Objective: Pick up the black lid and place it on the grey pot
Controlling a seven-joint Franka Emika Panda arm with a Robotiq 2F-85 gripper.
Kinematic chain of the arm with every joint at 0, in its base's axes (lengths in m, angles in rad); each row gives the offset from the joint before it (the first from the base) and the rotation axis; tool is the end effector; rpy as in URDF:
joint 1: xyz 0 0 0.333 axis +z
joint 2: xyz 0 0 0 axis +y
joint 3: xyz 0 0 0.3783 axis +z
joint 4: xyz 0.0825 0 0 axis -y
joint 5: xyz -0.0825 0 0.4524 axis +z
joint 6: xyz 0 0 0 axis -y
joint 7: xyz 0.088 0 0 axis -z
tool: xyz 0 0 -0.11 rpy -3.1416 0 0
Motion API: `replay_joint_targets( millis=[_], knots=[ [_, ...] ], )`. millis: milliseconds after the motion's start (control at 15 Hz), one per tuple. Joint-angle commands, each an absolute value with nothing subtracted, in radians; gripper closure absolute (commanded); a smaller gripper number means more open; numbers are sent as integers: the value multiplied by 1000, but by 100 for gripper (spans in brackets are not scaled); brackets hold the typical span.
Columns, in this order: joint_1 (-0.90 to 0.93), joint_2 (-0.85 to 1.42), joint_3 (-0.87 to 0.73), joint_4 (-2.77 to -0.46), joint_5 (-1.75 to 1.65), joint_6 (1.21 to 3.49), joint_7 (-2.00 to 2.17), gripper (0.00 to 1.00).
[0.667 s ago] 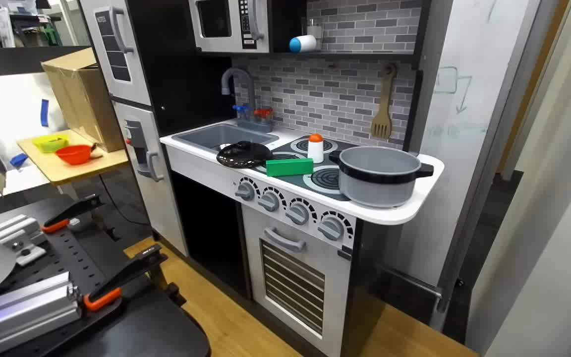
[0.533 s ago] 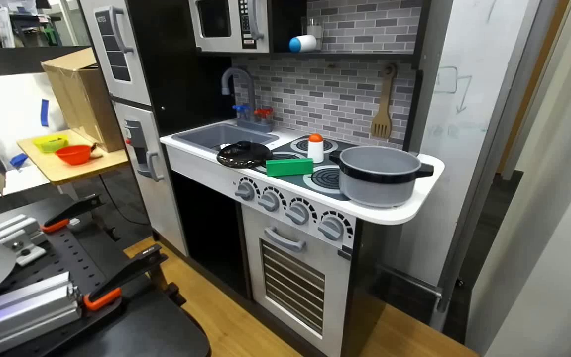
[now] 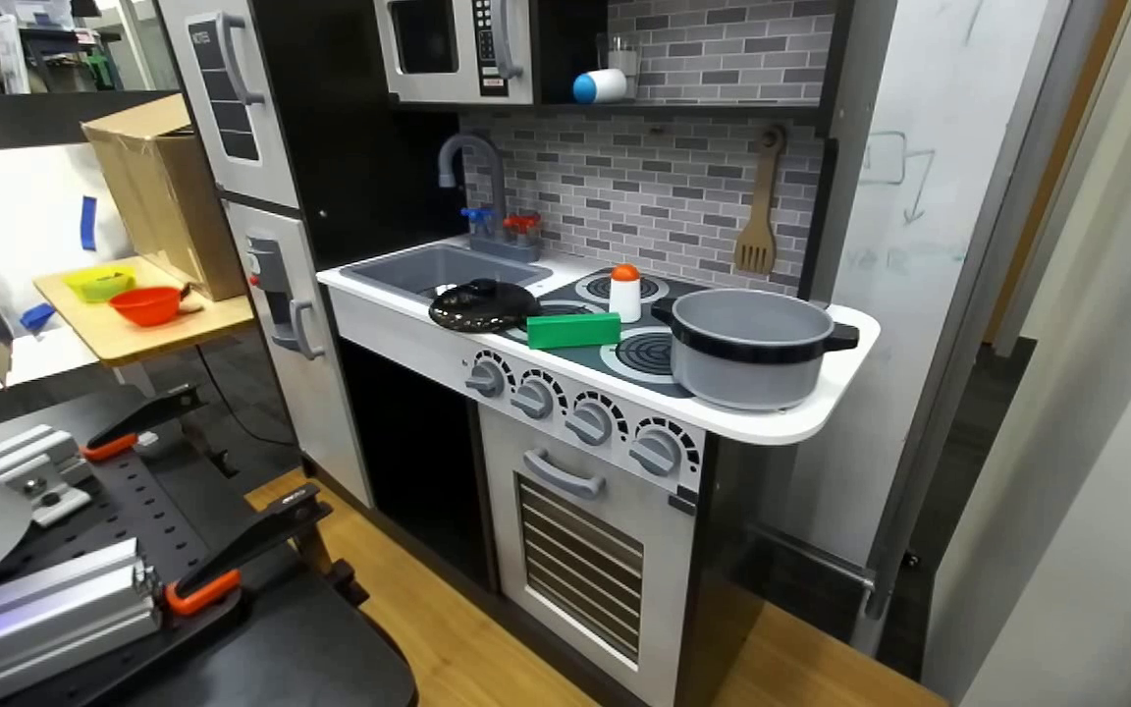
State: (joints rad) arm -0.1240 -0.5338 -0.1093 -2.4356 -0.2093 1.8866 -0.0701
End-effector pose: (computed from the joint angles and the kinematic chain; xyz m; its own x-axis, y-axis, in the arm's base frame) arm 0.4049 -0.1169 0.5196 0.9961 -0.0828 -0.0305 -0.0778 -0.9871 0.1399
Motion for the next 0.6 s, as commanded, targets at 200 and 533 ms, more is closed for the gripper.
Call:
replay_joint_targets(
  millis=[200, 533],
  knots=[
    [-101, -441, -112, -2412, -166, 1975, -42, 0],
    [-101, -285, -107, -2403, -125, 2039, -36, 0]
  ],
)
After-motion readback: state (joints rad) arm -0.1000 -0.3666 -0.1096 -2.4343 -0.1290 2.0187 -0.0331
